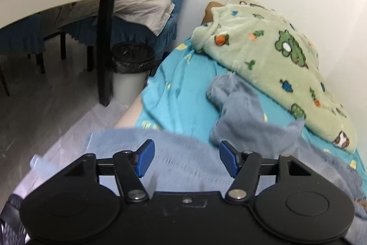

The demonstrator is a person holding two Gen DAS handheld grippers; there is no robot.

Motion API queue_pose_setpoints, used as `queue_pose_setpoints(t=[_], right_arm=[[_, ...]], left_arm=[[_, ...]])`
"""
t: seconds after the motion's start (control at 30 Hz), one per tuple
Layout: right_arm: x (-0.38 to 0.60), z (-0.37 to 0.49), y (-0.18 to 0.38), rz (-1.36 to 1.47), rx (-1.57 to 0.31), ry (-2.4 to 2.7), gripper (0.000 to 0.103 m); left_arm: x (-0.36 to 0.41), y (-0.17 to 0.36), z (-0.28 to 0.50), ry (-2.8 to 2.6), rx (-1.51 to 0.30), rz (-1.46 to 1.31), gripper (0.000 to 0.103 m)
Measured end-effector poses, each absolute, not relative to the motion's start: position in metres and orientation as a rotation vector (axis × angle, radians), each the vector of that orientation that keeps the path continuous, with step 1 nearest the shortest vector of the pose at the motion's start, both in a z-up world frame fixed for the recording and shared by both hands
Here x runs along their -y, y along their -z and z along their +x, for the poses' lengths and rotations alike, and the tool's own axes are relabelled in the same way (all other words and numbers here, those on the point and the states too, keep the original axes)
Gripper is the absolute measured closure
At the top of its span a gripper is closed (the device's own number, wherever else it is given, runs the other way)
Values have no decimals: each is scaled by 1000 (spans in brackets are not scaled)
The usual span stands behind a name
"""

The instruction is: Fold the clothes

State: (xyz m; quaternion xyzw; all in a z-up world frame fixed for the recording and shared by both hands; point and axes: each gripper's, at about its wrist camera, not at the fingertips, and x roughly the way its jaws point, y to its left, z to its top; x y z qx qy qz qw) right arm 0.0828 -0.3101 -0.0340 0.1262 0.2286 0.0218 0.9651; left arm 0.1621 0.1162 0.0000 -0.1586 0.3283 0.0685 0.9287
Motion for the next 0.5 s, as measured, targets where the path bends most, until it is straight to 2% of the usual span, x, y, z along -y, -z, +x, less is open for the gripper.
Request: queue_pose_setpoints(t=[0.17,0.4,0.5], right_arm=[[241,132,43,159,-518,-201,14],[151,243,25,184,-515,-428,13],[134,256,26,148,-537,-458,13]], left_arm=[[-114,5,196,-112,-676,-337,44],[-127,34,210,-120,-707,-330,45],[-136,46,215,-124,-710,-366,45]])
